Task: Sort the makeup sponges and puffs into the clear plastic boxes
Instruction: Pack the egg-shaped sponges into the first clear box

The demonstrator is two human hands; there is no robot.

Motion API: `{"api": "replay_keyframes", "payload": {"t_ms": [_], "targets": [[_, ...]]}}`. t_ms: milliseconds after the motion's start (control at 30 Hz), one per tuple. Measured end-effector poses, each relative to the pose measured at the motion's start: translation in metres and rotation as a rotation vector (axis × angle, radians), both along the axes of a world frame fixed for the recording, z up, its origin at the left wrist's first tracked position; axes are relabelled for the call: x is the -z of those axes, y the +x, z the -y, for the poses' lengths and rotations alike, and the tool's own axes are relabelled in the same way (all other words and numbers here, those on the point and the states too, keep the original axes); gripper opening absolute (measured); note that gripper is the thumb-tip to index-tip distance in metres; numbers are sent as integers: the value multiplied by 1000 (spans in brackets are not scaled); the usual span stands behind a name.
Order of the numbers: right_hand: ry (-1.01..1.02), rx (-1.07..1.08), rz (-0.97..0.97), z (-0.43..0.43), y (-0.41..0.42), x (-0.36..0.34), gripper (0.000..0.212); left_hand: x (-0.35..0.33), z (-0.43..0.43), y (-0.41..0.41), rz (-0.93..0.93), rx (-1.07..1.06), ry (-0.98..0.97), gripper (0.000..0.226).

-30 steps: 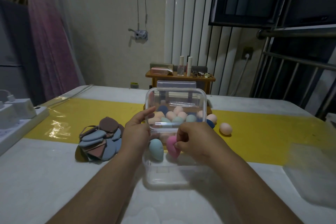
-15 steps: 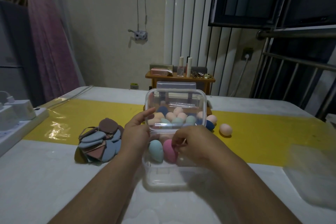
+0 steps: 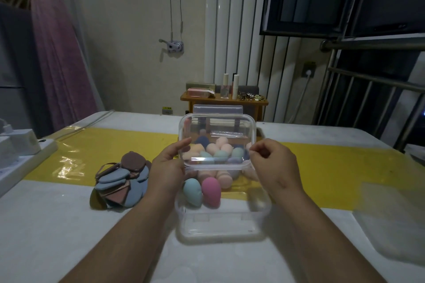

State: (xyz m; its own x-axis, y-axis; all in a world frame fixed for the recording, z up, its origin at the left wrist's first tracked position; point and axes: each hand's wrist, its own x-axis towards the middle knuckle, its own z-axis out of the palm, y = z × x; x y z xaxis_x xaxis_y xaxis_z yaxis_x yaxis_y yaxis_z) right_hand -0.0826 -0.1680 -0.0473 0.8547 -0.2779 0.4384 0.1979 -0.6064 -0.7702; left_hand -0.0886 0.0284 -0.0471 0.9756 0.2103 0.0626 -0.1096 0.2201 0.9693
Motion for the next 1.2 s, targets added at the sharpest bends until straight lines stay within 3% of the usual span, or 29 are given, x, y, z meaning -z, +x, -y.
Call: {"api": "replay_keyframes", "payload": {"t_ms": [133, 400, 700, 933, 1200], "targets": [[65, 22, -28, 11, 8, 3, 15, -2, -2, -2, -5, -22, -7, 58], [-183, 62, -334, 23, 19, 27, 24, -4, -1, -3, -5, -17, -9, 59], [-373, 12, -328, 18, 19, 27, 11, 0, -2, 1, 5, -1, -13, 60], [-164, 74, -312, 23, 19, 28, 21, 4, -3, 5, 4, -3, 8, 61], [-58, 33, -111, 29, 6, 6, 34, 2, -2, 1, -6, -6, -6, 61]]}}
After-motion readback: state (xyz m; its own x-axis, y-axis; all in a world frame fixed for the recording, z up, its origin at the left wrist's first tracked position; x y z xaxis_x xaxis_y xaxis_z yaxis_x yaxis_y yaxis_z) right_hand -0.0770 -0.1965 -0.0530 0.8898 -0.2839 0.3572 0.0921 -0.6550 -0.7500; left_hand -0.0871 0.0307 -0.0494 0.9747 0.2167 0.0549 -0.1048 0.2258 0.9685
